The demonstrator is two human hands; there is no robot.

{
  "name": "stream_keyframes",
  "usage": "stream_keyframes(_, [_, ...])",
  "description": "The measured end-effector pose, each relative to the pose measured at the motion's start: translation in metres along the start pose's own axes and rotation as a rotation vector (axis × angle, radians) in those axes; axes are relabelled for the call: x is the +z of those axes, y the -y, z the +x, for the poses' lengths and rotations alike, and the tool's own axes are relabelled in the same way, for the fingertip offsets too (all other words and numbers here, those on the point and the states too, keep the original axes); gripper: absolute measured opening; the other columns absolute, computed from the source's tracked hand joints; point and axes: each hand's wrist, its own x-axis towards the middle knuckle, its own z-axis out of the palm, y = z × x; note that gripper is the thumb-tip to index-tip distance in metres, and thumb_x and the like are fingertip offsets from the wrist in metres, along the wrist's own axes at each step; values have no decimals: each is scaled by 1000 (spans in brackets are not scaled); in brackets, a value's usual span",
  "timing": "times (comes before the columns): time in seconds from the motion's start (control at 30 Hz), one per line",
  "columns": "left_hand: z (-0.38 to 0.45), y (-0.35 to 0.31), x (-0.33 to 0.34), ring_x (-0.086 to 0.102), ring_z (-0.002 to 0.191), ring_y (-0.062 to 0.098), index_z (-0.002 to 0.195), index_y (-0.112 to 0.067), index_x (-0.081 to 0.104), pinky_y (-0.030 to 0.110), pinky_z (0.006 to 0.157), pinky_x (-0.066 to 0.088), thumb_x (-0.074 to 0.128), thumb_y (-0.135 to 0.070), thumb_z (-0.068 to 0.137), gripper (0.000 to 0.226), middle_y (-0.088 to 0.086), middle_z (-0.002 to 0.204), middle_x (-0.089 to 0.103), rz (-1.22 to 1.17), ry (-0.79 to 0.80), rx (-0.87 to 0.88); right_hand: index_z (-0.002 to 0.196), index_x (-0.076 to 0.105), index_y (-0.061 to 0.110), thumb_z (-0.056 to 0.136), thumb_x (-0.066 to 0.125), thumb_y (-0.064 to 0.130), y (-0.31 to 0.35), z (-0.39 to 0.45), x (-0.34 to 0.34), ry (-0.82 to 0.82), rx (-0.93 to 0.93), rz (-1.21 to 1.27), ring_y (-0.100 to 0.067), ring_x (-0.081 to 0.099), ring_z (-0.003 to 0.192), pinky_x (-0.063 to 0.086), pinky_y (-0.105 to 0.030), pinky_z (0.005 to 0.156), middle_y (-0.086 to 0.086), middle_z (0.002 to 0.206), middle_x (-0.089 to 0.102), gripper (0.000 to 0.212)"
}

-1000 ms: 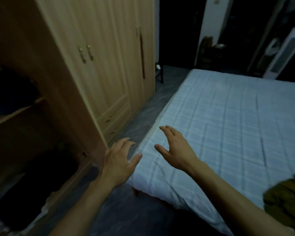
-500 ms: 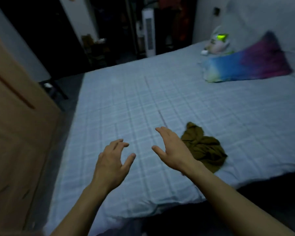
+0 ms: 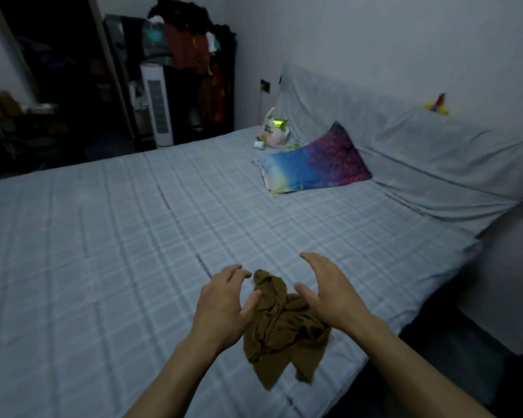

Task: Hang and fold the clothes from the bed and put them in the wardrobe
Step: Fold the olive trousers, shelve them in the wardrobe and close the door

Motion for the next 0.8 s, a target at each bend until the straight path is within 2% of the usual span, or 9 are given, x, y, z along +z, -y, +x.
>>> stream_keyframes(0.2, [43, 19, 6, 46, 131, 15, 131, -28, 54, 37, 104, 40, 46, -56, 95, 47, -8, 145, 46, -61, 0, 29, 151, 28, 26, 95, 54, 48, 0, 32, 2, -27, 23, -52, -12, 28, 143, 26, -33, 117, 5, 156, 32, 66])
stream_keyframes(0.4, [59, 36, 6, 36, 137, 9, 137, -35, 46, 31, 108, 34, 44, -58, 97, 46, -14, 151, 37, -17, 19, 51, 151, 28, 24, 95, 54, 46, -2, 60, 6, -28, 28, -39, -9, 28, 141, 19, -19, 113, 6, 155, 31, 65])
stream_keyframes(0.5, [68, 39, 10, 38, 136, 9, 137, -35, 47, 31, 106, 35, 44, -58, 97, 46, -13, 151, 38, -13, 8, 37, 150, 30, 23, 95, 54, 45, -4, 76, 4, -25, -3, -10, -9, 30, 140, 21, -19, 112, 5, 154, 33, 64])
stream_keyframes(0.63, [68, 33, 25, 41, 134, 11, 137, -31, 50, 30, 105, 34, 29, -68, 90, 64, -10, 149, 41, -2, 38, -22, 151, 30, 22, 95, 56, 41, -21, 96, 7, -1, -42, 30, -10, 32, 139, 22, -18, 111, 4, 153, 34, 64])
stream_keyframes(0.7, [67, 30, 34, 41, 133, 11, 138, -30, 49, 30, 105, 34, 35, -63, 95, 55, -11, 149, 41, 13, 34, -65, 151, 28, 22, 96, 55, 41, -35, 109, 9, 42, -66, 54, -10, 32, 139, 20, -16, 109, 5, 153, 33, 64])
stream_keyframes(0.8, [72, 26, 50, 44, 129, 11, 136, -29, 51, 28, 101, 35, 42, -56, 96, 49, -12, 144, 45, 40, 13, -152, 152, 27, 22, 97, 54, 41, -66, 135, 15, 113, -95, 107, -11, 30, 141, 22, -21, 113, 4, 155, 31, 65])
